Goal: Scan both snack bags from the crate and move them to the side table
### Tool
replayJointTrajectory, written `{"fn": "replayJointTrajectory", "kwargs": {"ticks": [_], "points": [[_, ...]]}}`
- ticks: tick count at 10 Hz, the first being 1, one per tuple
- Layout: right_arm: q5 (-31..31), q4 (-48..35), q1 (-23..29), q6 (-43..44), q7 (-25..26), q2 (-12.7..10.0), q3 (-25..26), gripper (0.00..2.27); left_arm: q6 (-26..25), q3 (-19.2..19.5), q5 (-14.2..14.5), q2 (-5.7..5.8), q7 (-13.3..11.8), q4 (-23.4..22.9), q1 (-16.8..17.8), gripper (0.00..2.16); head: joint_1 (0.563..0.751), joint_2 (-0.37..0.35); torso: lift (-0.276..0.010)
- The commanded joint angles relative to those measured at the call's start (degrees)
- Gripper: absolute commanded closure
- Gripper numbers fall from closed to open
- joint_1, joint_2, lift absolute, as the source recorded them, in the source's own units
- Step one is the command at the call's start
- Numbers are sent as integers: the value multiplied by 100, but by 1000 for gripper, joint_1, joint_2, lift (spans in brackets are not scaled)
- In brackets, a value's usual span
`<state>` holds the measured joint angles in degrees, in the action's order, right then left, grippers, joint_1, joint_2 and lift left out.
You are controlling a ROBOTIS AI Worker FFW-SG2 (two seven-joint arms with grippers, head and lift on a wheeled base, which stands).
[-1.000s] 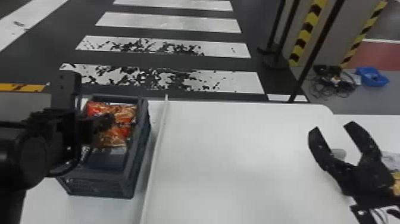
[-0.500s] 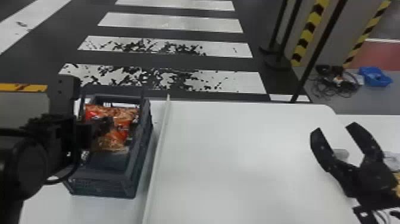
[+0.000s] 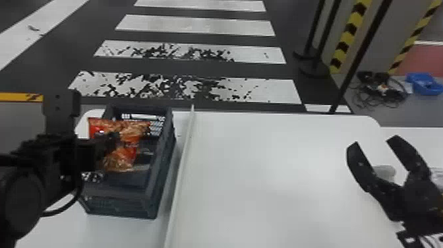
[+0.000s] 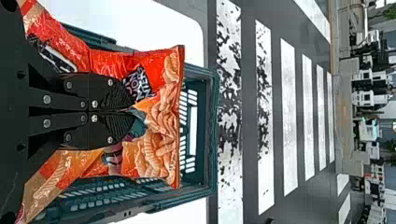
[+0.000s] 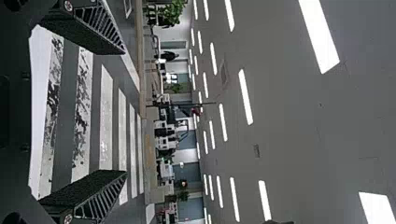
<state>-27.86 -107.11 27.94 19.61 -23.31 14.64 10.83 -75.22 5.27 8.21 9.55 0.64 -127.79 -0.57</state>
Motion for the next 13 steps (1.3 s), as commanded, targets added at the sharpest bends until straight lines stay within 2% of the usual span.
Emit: {"fn": "replayJointTrajectory", "kwargs": {"ticks": [1, 5, 7, 9, 11, 13], "points": [[0, -55, 27, -6, 1, -5, -2, 76, 2, 132, 128, 38, 6, -158, -110, 1416, 695, -21, -95], [0, -275, 142, -146, 1, -49, 60, 76, 2, -35, 374, 29, 77, -888, -146, 1416, 695, -21, -95], [0, -275, 150, -129, 1, -58, 77, 80, 2, -114, 585, -41, 94, -1108, -137, 1416, 695, -49, -95], [26, -275, 150, -111, 1, -67, 60, 83, 55, -659, 611, -94, 33, -993, 118, 1416, 695, -80, -95], [-18, -319, 168, -111, 1, -67, 104, 83, 213, -975, 893, -226, -82, -703, 364, 1416, 695, -142, -95], [-27, -336, 203, -76, 1, -67, 139, 83, 266, -1626, 717, -402, -117, -378, 681, 1416, 695, -207, -95]]}}
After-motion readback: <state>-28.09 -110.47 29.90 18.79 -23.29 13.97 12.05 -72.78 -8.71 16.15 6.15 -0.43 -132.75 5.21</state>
